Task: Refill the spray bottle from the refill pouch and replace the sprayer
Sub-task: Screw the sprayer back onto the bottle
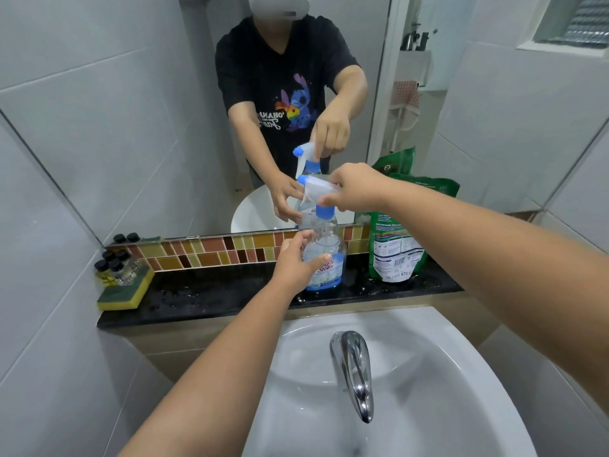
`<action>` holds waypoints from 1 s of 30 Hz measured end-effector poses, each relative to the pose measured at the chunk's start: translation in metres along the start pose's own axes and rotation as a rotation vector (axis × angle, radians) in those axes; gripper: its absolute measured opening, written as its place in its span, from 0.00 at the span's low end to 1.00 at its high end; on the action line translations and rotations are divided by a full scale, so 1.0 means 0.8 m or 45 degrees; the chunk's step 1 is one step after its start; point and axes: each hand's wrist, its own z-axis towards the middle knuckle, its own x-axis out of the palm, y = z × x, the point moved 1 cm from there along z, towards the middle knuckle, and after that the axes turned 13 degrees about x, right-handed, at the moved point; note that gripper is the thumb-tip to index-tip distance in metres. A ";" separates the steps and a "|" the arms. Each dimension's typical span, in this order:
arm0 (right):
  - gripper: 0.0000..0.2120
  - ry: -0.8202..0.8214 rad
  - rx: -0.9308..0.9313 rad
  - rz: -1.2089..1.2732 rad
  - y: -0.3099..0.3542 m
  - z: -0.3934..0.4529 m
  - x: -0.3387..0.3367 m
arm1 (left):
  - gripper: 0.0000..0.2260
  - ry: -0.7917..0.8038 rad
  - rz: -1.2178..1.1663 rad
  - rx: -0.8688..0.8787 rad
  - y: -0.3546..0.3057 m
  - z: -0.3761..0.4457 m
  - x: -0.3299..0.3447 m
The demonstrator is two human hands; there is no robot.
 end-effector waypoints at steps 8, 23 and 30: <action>0.12 -0.094 -0.068 0.356 0.024 -0.030 -0.015 | 0.33 -0.091 0.198 -0.068 -0.030 -0.040 -0.043; 0.17 0.051 -0.397 0.632 0.236 -0.022 0.036 | 0.21 -0.461 0.658 -0.169 -0.038 -0.125 -0.251; 0.16 0.120 -0.293 0.516 0.322 0.023 0.084 | 0.20 -0.406 0.643 -0.167 0.035 -0.104 -0.346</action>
